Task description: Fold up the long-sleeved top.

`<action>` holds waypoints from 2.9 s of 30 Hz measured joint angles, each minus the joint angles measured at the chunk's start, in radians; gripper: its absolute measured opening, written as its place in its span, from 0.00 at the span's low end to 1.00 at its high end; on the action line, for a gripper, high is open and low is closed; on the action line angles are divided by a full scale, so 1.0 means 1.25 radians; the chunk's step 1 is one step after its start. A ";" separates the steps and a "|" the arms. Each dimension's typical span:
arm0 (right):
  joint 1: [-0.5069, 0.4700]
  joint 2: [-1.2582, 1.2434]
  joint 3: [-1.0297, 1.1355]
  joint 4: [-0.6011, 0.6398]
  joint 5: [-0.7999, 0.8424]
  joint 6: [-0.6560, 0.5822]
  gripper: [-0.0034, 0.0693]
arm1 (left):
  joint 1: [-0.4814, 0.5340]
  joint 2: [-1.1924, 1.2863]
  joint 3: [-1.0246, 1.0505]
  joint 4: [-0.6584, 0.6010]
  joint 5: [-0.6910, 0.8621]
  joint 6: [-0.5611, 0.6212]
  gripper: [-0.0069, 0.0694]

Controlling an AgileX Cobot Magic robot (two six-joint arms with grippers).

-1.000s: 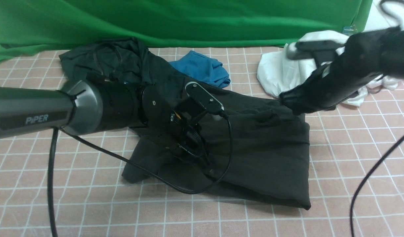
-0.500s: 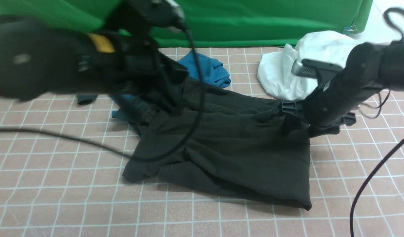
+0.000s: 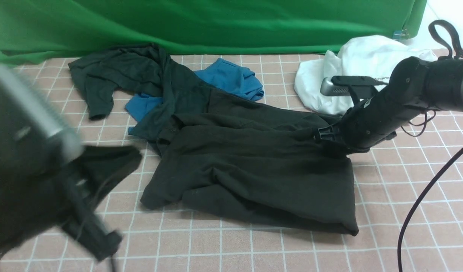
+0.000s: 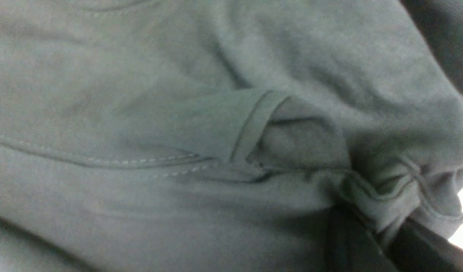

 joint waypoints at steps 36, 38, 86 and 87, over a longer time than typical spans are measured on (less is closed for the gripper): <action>-0.033 -0.620 0.249 -0.125 0.161 0.085 0.20 | 0.001 -0.265 0.080 0.169 -0.016 -0.102 0.11; -0.033 -0.696 0.323 -0.125 0.141 0.100 0.20 | 0.001 -0.265 0.080 0.169 -0.016 -0.105 0.11; -0.124 -1.331 0.831 -0.228 -0.299 0.121 0.09 | 0.001 -0.265 0.080 0.173 -0.016 -0.107 0.11; -0.130 -1.365 0.886 -0.228 -0.343 0.114 0.08 | 0.001 -0.265 0.080 0.173 -0.016 -0.107 0.11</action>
